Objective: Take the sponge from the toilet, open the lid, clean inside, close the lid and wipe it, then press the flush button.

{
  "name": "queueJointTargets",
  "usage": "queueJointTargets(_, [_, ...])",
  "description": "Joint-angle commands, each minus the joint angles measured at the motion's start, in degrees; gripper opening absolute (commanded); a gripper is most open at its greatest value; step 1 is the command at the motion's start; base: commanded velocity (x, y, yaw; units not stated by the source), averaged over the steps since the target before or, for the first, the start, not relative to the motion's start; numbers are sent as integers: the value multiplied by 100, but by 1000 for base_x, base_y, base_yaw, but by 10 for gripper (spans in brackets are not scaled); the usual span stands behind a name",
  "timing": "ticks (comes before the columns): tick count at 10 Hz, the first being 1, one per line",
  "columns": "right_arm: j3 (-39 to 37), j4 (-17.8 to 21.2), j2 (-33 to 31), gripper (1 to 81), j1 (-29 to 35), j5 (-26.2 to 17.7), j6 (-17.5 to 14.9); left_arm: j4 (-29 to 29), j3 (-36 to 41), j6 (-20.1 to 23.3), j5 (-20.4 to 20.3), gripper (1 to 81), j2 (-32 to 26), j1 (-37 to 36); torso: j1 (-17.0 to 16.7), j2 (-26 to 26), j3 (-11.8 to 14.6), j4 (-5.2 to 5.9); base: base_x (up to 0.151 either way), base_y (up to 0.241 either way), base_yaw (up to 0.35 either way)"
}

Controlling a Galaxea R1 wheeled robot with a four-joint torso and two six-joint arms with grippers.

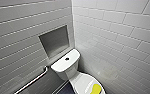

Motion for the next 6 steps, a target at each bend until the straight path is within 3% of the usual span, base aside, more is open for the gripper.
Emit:
queueJointTargets(1, [467, 86, -735, 811, 761, -102, 496, 35, 9, 26, 453, 811, 21, 84, 368, -568, -529, 0, 0, 0, 0])
queueJointTargets(3, [590, 51, -859, 811, 1333, -199, 558, 8, 9, 26, 453, 811, 30, 84, 632, -980, -380, 0, 0, 0, 0])
queueJointTargets(6, [337, -11, -403, 811, 2115, -831, 541, -36, 9, 26, 453, 811, 56, 92, 948, -1482, -529, 0, 0, 0, 0])
